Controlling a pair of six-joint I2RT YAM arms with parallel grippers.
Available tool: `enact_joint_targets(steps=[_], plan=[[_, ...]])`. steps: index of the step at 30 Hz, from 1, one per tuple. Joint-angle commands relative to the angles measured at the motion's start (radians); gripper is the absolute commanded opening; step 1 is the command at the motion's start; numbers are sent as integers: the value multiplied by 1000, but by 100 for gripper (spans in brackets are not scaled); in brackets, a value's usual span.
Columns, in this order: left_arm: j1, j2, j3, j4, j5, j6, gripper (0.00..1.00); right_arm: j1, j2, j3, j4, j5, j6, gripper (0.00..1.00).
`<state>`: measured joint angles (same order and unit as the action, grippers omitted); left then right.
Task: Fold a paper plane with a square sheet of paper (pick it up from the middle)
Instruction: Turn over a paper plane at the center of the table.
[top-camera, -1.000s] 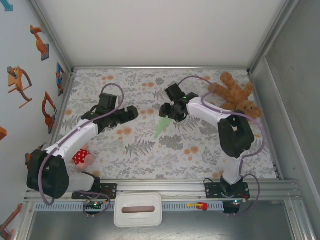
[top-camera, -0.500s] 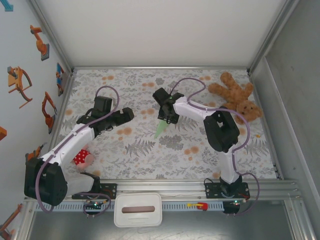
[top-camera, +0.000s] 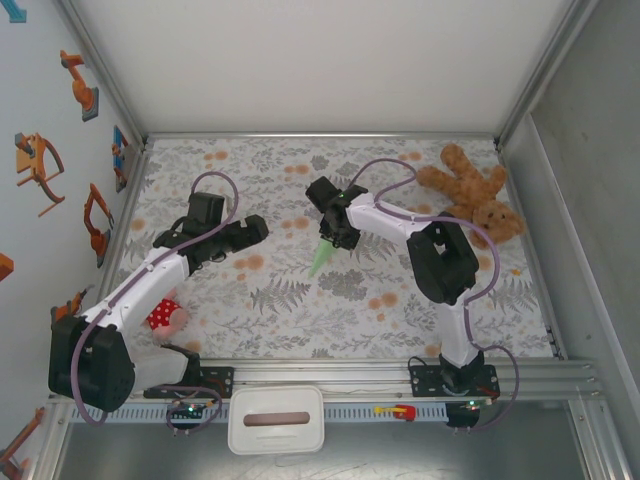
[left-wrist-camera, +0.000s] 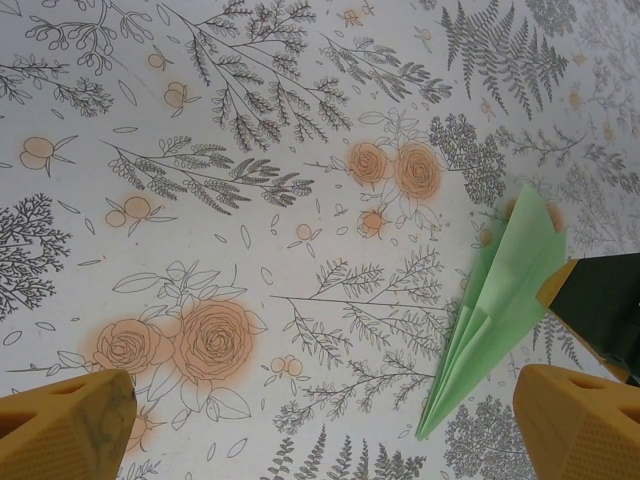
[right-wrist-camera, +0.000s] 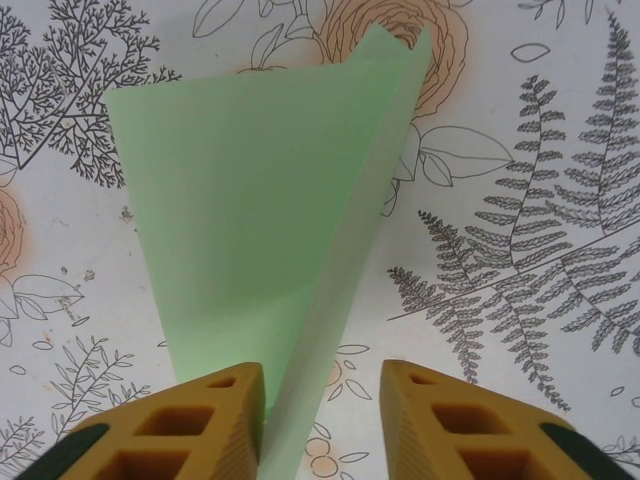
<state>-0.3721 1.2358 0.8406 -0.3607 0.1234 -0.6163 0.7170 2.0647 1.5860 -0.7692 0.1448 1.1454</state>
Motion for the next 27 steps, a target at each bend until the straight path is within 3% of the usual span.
enact_joint_targets(steps=[1, 7, 10, 14, 17, 22, 27], plan=[[5, -2, -7, -10, 13, 7, 96, 9, 12, -11, -3, 4, 49, 31], [8, 2, -6, -6, 28, -37, 96, 8, -8, -28, -3, 19, 77, 25], [11, 2, -4, -6, 39, -53, 96, 9, -28, -36, -3, 37, 84, 18], [19, 10, -5, -1, 61, -73, 96, 9, -53, -43, -2, 58, 81, 0], [29, 20, -17, 8, 91, -99, 96, 8, -77, -41, 1, 84, 54, 0], [87, 36, -61, 54, 152, -143, 96, 8, -125, -9, 74, 69, -132, 0], [127, 54, -91, 101, 175, -160, 96, 4, -173, -62, 314, -114, -334, 0]])
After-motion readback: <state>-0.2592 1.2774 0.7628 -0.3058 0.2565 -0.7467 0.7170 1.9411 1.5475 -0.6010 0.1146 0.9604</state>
